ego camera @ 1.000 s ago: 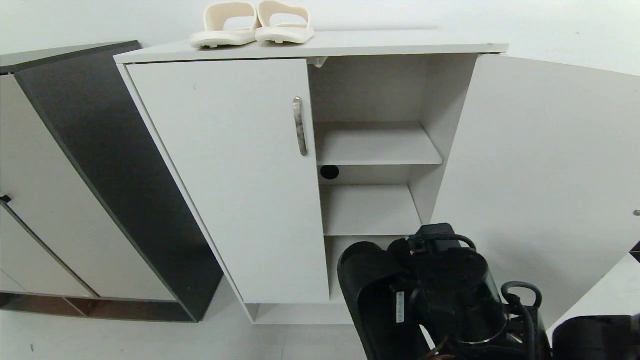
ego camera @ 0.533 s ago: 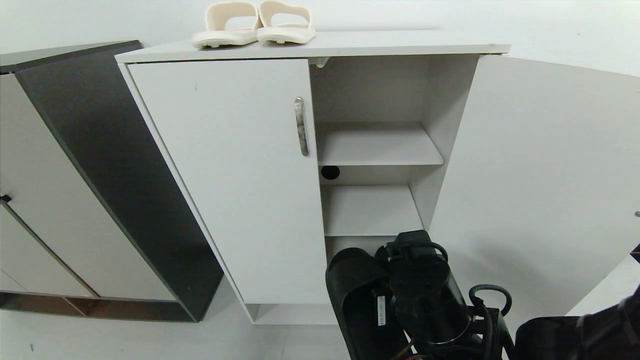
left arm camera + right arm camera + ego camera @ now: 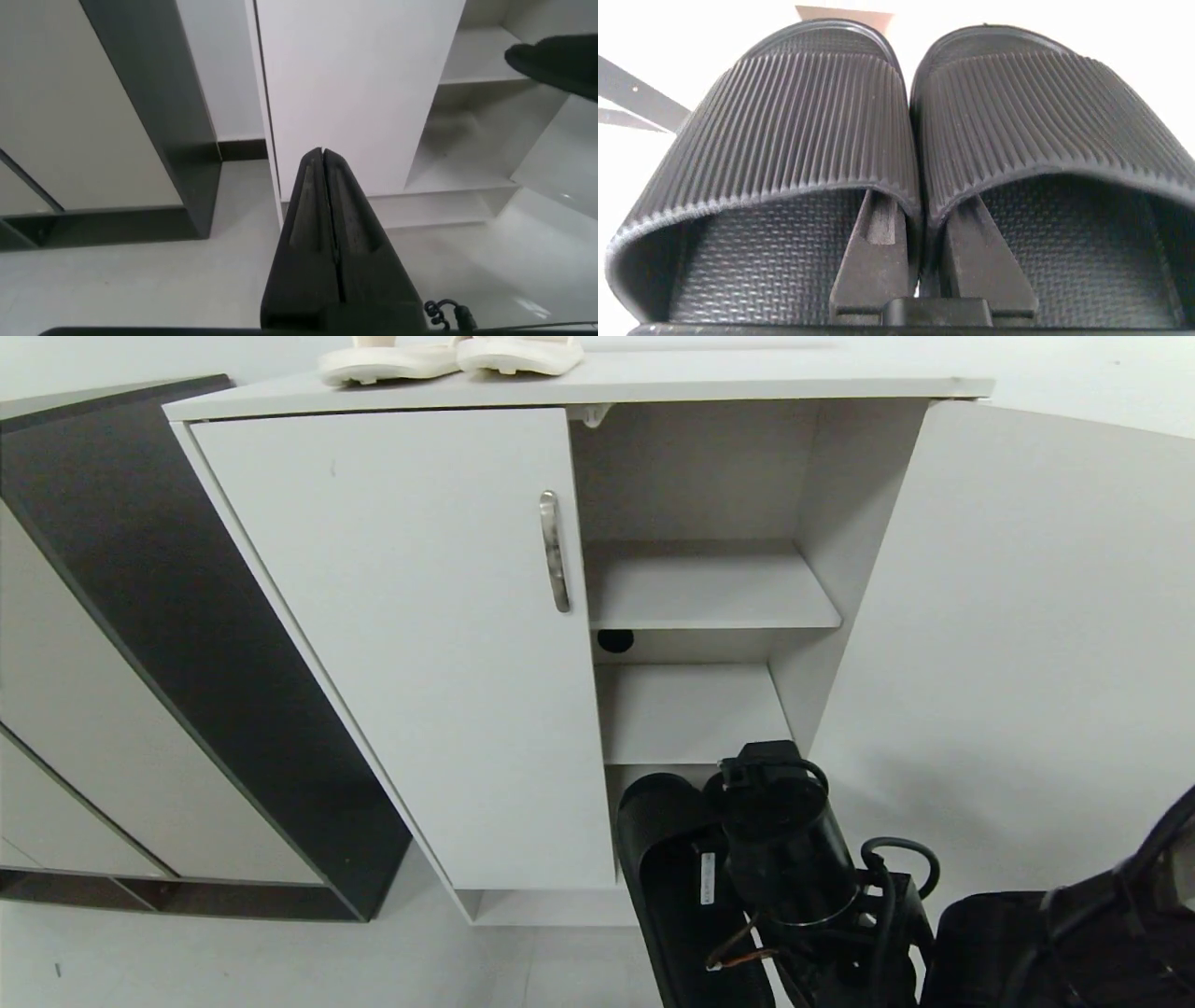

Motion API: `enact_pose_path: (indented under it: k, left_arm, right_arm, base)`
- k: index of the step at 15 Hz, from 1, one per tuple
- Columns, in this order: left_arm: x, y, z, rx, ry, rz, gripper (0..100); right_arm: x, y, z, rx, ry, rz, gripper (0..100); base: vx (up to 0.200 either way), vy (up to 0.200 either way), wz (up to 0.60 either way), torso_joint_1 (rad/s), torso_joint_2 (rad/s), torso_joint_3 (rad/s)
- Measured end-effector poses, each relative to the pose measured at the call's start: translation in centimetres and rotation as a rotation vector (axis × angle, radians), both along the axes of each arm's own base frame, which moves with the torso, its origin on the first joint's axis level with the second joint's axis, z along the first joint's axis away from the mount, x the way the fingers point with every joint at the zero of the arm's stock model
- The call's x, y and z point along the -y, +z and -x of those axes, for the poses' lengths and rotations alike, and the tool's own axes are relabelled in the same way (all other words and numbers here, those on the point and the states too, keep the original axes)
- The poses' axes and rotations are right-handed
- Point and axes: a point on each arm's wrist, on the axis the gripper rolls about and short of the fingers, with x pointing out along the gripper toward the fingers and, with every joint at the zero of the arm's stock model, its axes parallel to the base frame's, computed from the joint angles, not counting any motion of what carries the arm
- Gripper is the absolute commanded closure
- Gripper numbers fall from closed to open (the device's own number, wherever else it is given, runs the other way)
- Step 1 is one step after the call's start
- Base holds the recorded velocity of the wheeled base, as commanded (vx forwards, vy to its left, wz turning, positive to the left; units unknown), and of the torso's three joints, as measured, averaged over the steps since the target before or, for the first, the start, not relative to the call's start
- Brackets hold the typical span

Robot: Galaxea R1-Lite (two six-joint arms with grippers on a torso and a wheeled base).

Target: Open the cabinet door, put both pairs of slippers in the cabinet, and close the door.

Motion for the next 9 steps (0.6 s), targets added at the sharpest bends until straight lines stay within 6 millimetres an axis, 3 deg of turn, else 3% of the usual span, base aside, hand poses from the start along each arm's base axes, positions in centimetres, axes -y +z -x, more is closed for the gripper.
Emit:
enact_pose_path:
  k: [4, 9]
  left_arm:
    - [0.0, 0.0, 0.0, 0.000, -0.001, 0.000, 100]
    - [0.0, 0.0, 0.0, 0.000, 0.002, 0.001, 100]
  right_arm:
    - [-1.4, -0.8, -1.7, 0.020, -0.060, 0.009, 100]
    - [-2.1, -1.3, -2.4, 0.069, -0.089, 0.020, 100]
  base:
    - [0.000, 0.000, 0.00, 0.005, 0.00, -0.200]
    - [0.000, 0.000, 0.00, 0.003, 0.00, -0.190]
